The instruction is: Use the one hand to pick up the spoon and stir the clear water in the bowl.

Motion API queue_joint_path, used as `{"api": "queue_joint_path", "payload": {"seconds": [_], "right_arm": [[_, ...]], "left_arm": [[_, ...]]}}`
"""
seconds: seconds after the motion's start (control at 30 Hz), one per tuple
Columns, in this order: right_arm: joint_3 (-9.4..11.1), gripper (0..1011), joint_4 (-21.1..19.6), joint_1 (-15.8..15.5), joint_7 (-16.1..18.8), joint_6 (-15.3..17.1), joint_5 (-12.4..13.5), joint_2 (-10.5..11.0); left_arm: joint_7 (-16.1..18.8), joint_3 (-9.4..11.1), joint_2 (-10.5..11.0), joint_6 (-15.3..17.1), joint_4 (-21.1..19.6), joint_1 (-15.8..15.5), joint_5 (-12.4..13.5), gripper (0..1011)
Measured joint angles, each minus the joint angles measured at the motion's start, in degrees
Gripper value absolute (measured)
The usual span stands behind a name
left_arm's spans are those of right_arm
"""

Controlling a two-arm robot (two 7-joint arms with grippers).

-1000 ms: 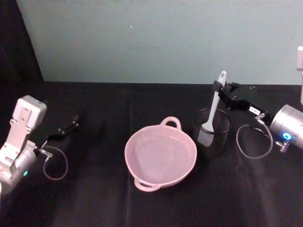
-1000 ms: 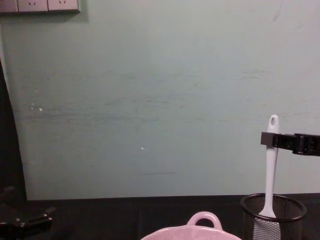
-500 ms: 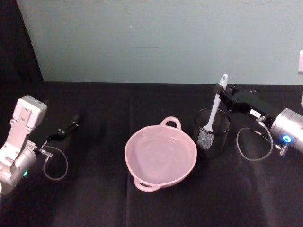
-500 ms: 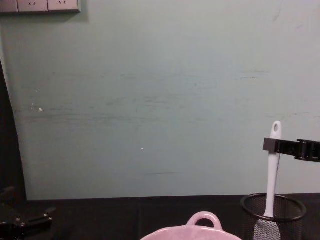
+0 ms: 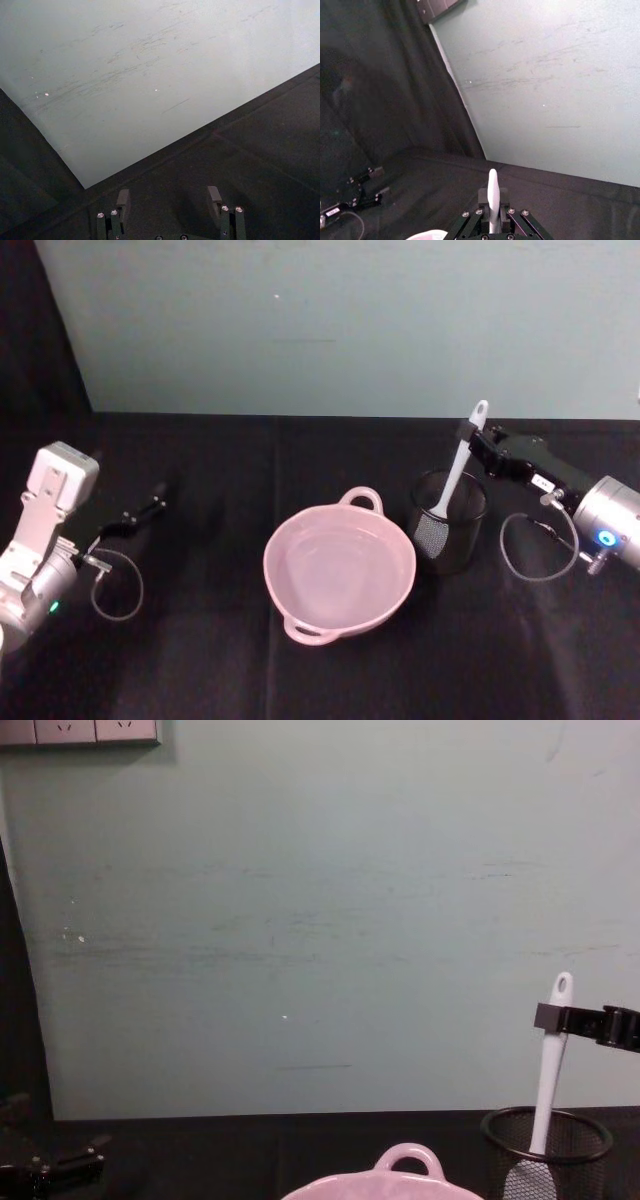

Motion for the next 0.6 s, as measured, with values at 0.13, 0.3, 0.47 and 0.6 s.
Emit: {"api": "queue_joint_path", "payload": {"seconds": [0.13, 0.3, 0.47, 0.6], "right_arm": [[0.22, 114, 0.54, -0.12, 0.28, -0.32, 1.12, -0.15], [0.20, 209, 0.93, -0.15, 0.15, -0.36, 1.67, -0.14], [-0.02, 348, 1.32, -0.23, -0.78, 0.13, 2.10, -0.12], [-0.12, 470, 1.45, -0.31, -1.29, 0.28, 2.19, -0.04]], "left_arm": [[0.00, 0.00, 0.00, 0.00, 0.00, 0.00, 0.00, 1005], [0.00, 0.00, 0.00, 0.00, 0.00, 0.00, 0.00, 1005], [0.00, 0.00, 0.00, 0.00, 0.00, 0.00, 0.00, 1005], [0.00, 0.00, 0.00, 0.00, 0.00, 0.00, 0.00, 1005]]}}
